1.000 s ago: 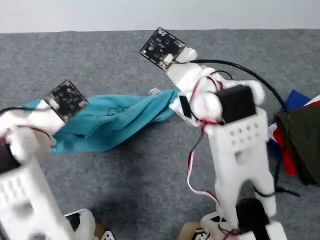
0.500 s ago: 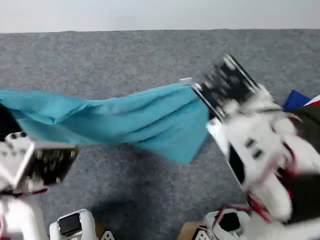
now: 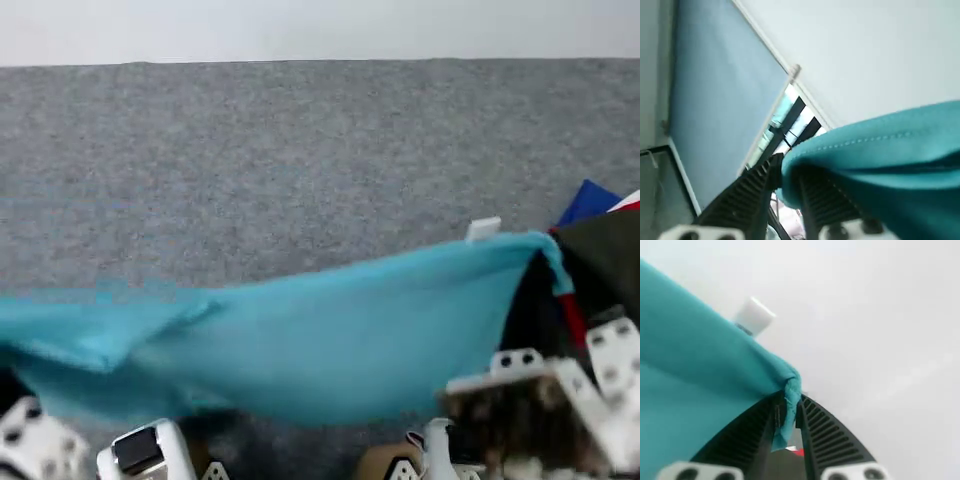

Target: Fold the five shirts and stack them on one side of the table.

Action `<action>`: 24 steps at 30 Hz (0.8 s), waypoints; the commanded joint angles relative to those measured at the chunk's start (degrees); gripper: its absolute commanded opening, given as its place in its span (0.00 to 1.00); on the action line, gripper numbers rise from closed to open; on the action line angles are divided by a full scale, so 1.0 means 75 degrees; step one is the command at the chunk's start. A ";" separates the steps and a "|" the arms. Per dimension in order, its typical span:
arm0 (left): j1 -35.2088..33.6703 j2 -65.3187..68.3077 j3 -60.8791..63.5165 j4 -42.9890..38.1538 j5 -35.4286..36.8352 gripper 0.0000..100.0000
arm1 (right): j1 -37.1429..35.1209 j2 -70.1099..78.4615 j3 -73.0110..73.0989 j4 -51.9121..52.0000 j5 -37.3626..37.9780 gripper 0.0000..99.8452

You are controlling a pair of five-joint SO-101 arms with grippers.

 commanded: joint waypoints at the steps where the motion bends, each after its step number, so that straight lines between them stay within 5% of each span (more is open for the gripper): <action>1: -0.0047 -0.0188 -0.0123 -0.0492 0.0047 0.00 | 0.0299 -0.0275 -0.0082 0.0193 0.0141 0.01; 15: -0.0363 -0.0422 0.1225 -0.0692 0.0035 0.00 | 0.0393 -0.0029 0.1055 -0.0041 0.0082 0.01; 24: -0.0422 -0.0363 0.4144 -0.1067 -0.0703 0.00 | 0.0381 0.0123 0.5029 -0.3393 0.0105 0.01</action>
